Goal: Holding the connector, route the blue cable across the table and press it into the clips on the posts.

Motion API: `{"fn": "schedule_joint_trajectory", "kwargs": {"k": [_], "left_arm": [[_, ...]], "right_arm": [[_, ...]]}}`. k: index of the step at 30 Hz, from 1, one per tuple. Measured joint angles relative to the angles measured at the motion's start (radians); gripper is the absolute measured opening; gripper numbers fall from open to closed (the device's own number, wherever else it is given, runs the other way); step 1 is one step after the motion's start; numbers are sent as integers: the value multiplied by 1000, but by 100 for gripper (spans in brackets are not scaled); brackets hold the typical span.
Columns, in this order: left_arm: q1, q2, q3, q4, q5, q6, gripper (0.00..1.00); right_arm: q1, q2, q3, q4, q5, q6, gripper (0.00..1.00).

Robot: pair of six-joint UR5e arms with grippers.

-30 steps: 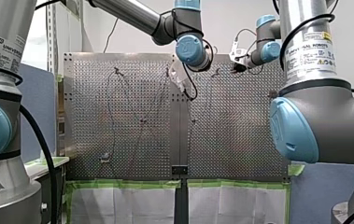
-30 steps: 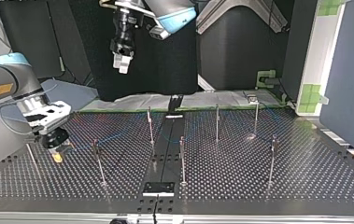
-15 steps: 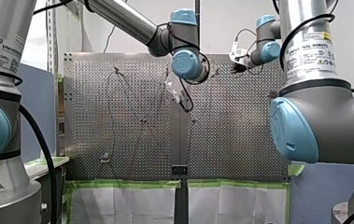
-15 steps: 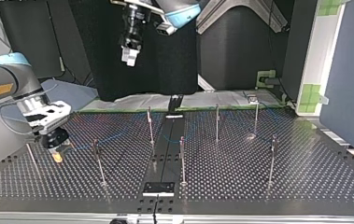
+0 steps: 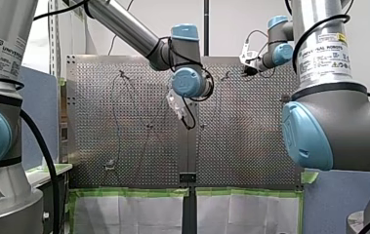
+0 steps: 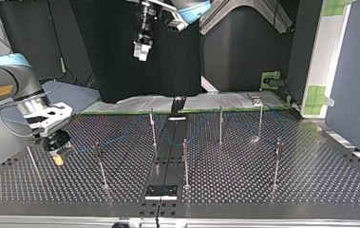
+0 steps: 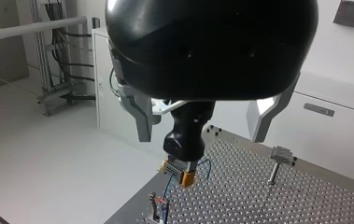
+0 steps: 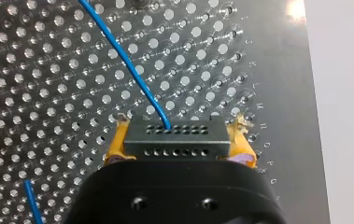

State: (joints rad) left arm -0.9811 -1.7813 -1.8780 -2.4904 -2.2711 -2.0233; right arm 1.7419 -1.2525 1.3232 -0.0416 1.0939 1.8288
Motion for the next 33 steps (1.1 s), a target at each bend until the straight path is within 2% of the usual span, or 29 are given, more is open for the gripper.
{"fn": "schedule_joint_trajectory", "kwargs": {"k": [12, 19, 25, 33], "left_arm": [[3, -3, -109, 109, 3, 0, 100], [10, -50, -172, 172, 2, 5, 100], [52, -66, -227, 227, 1, 7, 100], [129, -57, -305, 306, 0, 8, 100]], "right_arm": [[-1, 1, 0, 0, 0, 0, 0], [-2, 1, 0, 0, 0, 0, 0], [-2, 1, 0, 0, 0, 0, 0], [-3, 1, 0, -1, 0, 0, 0]]}}
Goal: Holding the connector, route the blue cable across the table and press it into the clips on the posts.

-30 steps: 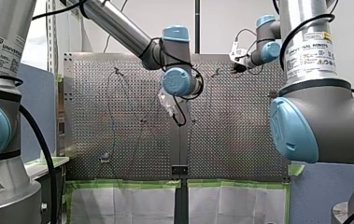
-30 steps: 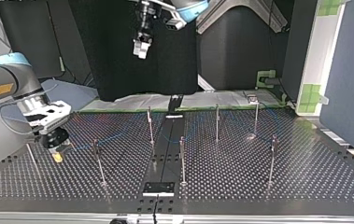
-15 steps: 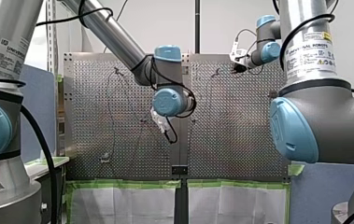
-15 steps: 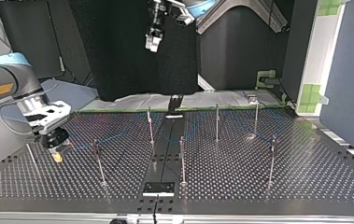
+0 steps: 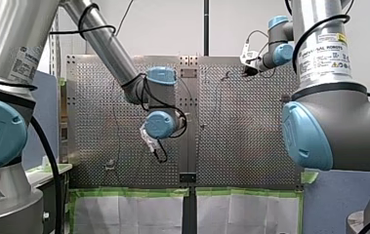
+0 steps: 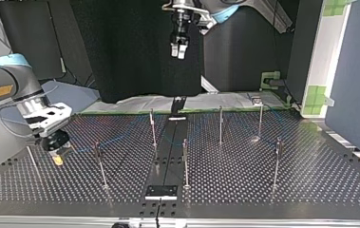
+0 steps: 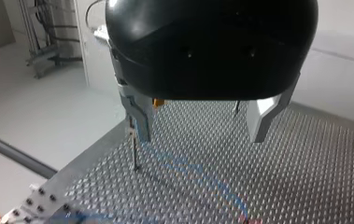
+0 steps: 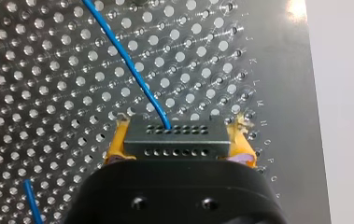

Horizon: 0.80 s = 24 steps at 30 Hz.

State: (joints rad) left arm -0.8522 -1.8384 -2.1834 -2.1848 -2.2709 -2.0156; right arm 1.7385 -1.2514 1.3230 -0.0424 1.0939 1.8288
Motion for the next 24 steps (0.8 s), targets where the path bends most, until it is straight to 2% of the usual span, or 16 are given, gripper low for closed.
{"fn": "schedule_joint_trajectory", "kwargs": {"k": [11, 24], "left_arm": [[93, 2, -98, 98, 1, 0, 100], [102, 3, -214, 214, 1, 0, 100]], "right_arm": [[-4, 1, 0, 1, 0, 0, 0], [-3, 1, 0, 5, 6, 0, 0]]}}
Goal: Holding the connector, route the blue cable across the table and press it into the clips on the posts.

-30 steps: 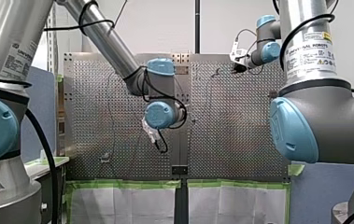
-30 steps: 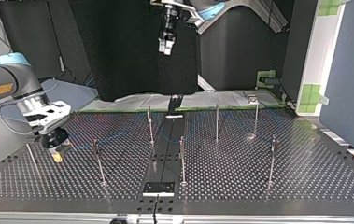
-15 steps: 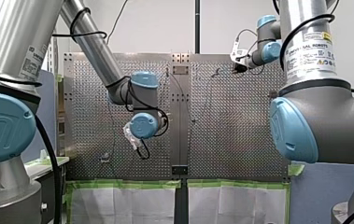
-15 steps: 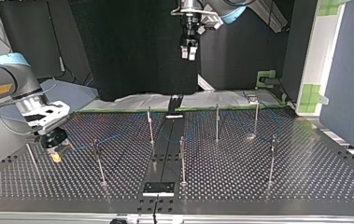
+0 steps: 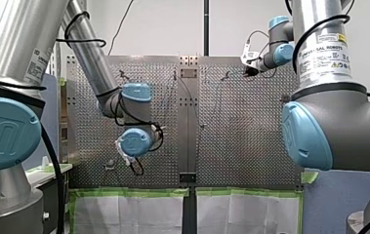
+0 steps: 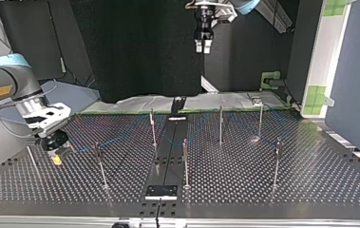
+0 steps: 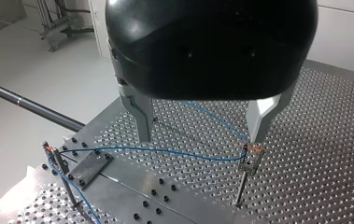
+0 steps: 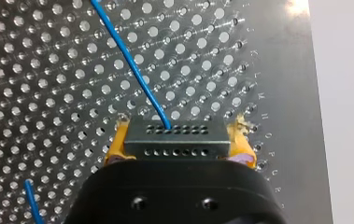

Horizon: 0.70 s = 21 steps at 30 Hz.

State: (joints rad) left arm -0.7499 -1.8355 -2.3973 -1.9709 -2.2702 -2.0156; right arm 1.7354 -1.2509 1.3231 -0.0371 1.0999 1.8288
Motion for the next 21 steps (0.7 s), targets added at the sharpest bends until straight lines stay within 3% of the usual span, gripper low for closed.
{"fn": "schedule_joint_trajectory", "kwargs": {"k": [8, 21], "left_arm": [[-1, -1, -52, 51, 1, 0, 100], [-1, -1, -56, 56, 1, 0, 100]], "right_arm": [[3, 0, 0, 2, 0, 0, 0], [3, 0, 0, 2, 0, 0, 0]]}}
